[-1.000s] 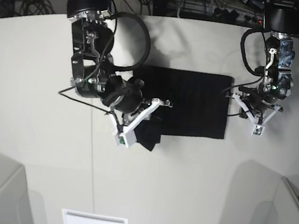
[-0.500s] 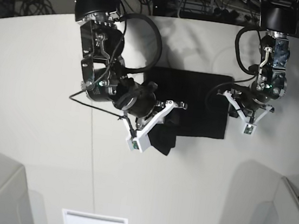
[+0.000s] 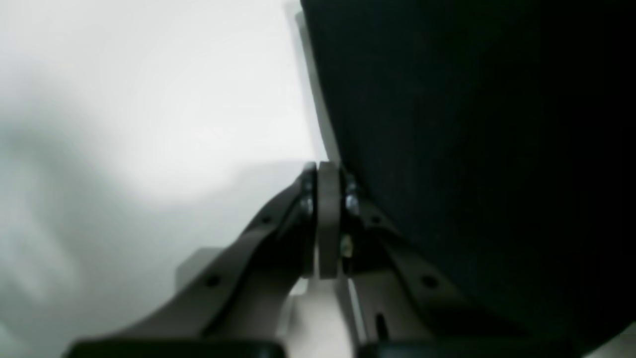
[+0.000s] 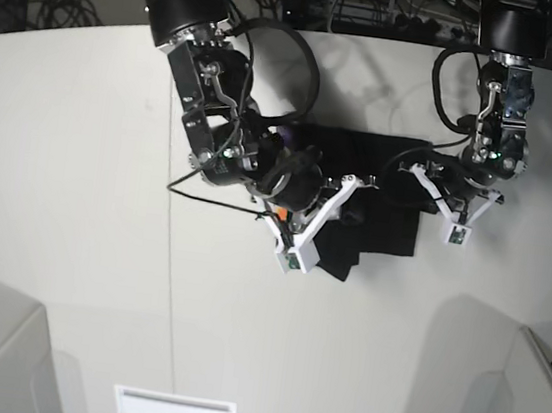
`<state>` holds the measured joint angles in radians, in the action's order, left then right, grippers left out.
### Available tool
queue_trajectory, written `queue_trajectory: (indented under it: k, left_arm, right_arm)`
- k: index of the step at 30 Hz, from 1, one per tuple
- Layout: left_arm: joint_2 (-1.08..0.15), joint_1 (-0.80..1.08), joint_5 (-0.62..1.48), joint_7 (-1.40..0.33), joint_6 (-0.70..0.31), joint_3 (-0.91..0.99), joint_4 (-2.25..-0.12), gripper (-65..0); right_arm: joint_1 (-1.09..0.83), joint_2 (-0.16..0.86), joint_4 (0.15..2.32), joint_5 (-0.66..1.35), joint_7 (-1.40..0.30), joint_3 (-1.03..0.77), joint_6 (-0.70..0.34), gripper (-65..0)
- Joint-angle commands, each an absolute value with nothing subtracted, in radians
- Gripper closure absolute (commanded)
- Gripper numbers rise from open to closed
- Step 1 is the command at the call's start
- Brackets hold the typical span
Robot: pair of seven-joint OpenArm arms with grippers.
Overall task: Fold the T-shirt properly
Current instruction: 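Press the folded end down with the right gripper and release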
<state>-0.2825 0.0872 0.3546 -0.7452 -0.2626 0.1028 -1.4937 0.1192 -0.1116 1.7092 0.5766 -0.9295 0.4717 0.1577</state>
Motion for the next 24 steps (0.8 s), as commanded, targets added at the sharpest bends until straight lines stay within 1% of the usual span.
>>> queue_trajectory:
  k: [1, 5, 12, 24]
  left_arm:
    - [-0.283, 0.108, 0.355, -0.803, -0.275, 0.099, -1.511, 0.0]
    - [-0.286, 0.125, 0.355, -0.803, -0.275, 0.105, -1.557, 0.0]
    - [-0.291, 0.139, 0.355, -0.803, -0.275, 0.107, -1.557, 0.0]
    - [-0.291, 0.148, 0.355, -0.803, -0.275, 0.107, -1.564, 0.0]
  right_arm:
    - [0.143, -0.120, 1.707, 0.585, -0.895, 0.469, 0.153, 0.0]
    - [0.150, -0.120, 1.659, 0.587, -0.839, 0.519, 0.153, 0.0]
    - [0.174, -0.130, 1.596, 0.590, -0.763, 0.579, 0.153, 0.0]
    - [0.243, -0.133, 1.575, 0.587, -0.746, 0.579, 0.153, 0.0]
